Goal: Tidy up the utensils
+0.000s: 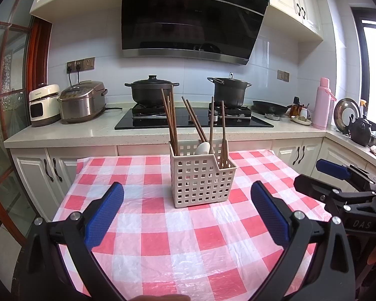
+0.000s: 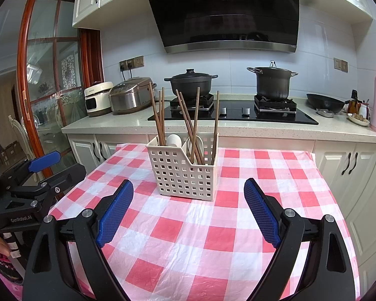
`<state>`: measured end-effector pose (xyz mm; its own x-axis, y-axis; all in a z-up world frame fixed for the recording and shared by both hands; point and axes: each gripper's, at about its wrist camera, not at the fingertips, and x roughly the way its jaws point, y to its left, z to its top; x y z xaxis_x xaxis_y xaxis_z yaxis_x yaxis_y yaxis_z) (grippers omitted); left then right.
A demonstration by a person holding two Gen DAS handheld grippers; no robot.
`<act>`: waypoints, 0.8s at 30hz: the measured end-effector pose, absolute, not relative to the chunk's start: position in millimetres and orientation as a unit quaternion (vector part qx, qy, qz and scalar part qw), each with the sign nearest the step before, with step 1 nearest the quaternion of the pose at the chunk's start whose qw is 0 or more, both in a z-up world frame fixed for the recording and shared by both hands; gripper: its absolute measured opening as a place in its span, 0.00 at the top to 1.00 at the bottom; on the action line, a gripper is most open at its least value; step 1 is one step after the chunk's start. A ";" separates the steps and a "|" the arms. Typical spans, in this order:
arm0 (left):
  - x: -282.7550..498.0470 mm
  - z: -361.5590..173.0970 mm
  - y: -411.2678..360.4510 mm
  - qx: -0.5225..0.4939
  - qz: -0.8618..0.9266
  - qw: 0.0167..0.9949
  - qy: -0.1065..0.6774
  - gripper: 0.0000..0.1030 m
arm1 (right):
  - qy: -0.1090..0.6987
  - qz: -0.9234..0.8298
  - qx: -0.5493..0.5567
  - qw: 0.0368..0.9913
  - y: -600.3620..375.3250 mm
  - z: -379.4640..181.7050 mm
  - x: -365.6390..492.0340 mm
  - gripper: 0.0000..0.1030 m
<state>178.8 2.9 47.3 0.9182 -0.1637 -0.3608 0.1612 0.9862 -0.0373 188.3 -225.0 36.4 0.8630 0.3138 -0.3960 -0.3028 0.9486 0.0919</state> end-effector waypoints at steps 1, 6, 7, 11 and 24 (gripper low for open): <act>178.6 47.6 3.1 -0.004 -0.083 0.979 0.184 0.05 | 0.208 0.160 0.013 0.965 -225.0 36.3 188.5 0.18; 180.5 48.2 3.9 -0.004 -0.082 0.980 0.183 0.05 | 0.208 0.159 0.012 0.965 -225.0 35.9 188.0 0.18; 181.0 48.4 3.9 -0.004 -0.081 0.980 0.184 0.05 | 0.208 0.159 0.012 0.965 -225.1 36.0 188.1 0.18; 182.3 48.9 4.2 -0.008 -0.081 0.979 0.185 0.05 | 0.208 0.159 0.013 0.965 -225.1 35.5 187.8 0.18; 184.1 43.8 5.0 -0.006 -0.079 0.979 0.187 0.05 | 0.209 0.159 0.013 0.965 -226.3 33.2 186.3 0.18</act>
